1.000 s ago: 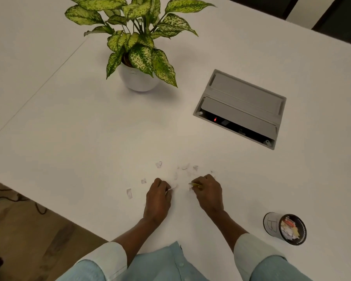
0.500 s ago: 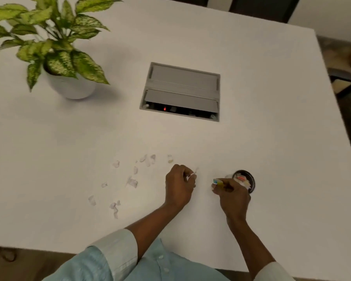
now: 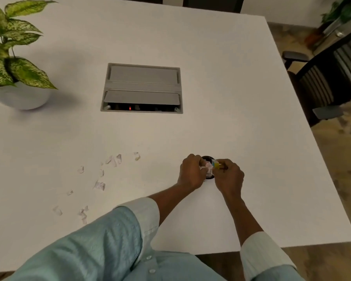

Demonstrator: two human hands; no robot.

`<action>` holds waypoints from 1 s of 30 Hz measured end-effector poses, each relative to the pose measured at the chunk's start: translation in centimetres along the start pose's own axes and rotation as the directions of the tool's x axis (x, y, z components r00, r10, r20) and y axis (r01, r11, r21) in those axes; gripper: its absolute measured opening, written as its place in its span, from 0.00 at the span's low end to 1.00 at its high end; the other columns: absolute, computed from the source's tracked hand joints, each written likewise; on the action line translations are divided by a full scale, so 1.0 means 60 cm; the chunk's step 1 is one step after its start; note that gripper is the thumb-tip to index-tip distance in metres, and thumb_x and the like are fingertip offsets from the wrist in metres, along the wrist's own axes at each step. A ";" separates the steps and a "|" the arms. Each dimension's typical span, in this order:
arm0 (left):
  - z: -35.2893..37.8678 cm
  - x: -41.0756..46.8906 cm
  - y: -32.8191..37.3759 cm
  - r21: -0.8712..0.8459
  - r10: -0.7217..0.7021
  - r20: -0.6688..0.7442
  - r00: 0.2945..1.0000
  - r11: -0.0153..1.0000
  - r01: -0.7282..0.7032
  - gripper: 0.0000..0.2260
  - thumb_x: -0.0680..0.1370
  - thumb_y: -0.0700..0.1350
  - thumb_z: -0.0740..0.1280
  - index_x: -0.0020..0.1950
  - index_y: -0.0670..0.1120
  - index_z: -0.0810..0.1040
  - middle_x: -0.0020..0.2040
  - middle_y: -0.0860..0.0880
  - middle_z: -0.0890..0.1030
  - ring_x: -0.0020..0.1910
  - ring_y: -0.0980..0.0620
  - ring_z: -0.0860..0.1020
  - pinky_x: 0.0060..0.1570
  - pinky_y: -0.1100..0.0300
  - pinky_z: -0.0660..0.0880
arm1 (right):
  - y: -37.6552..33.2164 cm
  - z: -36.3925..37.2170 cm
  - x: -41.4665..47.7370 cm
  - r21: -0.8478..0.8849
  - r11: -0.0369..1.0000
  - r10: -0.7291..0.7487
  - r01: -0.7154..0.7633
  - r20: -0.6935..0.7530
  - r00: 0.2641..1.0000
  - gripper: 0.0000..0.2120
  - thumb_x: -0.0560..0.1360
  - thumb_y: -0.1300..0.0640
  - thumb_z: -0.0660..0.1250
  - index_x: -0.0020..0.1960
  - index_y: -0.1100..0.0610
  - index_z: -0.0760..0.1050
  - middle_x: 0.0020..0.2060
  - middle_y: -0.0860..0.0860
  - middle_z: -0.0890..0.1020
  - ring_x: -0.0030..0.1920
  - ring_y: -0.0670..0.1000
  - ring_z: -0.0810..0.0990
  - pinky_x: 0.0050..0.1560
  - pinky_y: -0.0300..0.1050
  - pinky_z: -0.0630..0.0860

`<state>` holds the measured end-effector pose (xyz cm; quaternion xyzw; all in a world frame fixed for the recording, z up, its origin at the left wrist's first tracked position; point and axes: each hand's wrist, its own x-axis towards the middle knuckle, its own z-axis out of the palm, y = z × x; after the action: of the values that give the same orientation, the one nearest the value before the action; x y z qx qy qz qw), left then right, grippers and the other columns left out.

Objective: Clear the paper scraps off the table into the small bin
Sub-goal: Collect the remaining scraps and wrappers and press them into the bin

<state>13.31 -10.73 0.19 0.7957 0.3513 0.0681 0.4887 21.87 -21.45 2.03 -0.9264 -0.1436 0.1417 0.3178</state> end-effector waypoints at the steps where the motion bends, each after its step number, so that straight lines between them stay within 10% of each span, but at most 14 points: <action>1: 0.004 0.000 0.000 0.010 0.018 0.026 1.000 1.000 -0.019 0.09 0.75 0.42 0.74 0.53 0.42 0.82 0.51 0.44 0.82 0.49 0.46 0.79 0.45 0.56 0.73 | 0.003 -0.001 0.001 0.009 1.000 -0.025 0.025 0.012 1.000 0.12 0.73 0.62 0.73 0.56 0.57 0.83 0.49 0.54 0.85 0.49 0.55 0.84 0.51 0.48 0.79; 10: -0.012 -0.035 -0.037 0.123 0.097 0.031 0.995 0.987 -0.101 0.14 0.79 0.46 0.71 0.63 0.45 0.78 0.61 0.49 0.80 0.58 0.48 0.79 0.55 0.50 0.78 | 0.045 0.004 -0.027 -0.116 0.944 -0.297 0.310 0.115 0.948 0.20 0.76 0.66 0.68 0.66 0.55 0.76 0.63 0.53 0.80 0.62 0.56 0.80 0.60 0.54 0.79; 15: -0.059 -0.083 -0.134 0.466 0.029 0.144 0.989 0.880 -0.094 0.22 0.80 0.50 0.67 0.72 0.46 0.70 0.74 0.49 0.69 0.72 0.47 0.69 0.59 0.48 0.78 | 0.070 0.026 -0.040 -0.383 0.739 -0.434 0.555 0.360 0.826 0.26 0.83 0.52 0.61 0.80 0.53 0.62 0.79 0.53 0.65 0.79 0.53 0.64 0.79 0.58 0.57; 21: -0.107 -0.144 -0.260 0.710 -0.168 0.303 0.938 0.696 -0.104 0.44 0.80 0.55 0.69 0.83 0.40 0.45 0.83 0.40 0.33 0.82 0.41 0.35 0.82 0.46 0.52 | 0.092 0.046 -0.036 -0.529 0.606 -0.395 0.594 0.447 0.802 0.27 0.85 0.43 0.50 0.80 0.54 0.61 0.81 0.53 0.61 0.82 0.52 0.58 0.80 0.63 0.46; 30: -0.111 -0.154 -0.267 0.732 -0.294 0.340 0.893 0.679 -0.056 0.50 0.80 0.54 0.70 0.82 0.42 0.33 0.79 0.41 0.25 0.80 0.41 0.28 0.81 0.39 0.45 | 0.065 0.050 -0.025 -0.524 0.659 -0.336 0.540 0.438 0.834 0.24 0.85 0.42 0.51 0.76 0.51 0.67 0.77 0.49 0.68 0.80 0.49 0.61 0.80 0.62 0.43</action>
<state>-4.46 -7.24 -7.44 0.8921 0.2844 -0.2870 0.2023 20.11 -23.31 -2.42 -0.8808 -0.4510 0.1435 -0.0109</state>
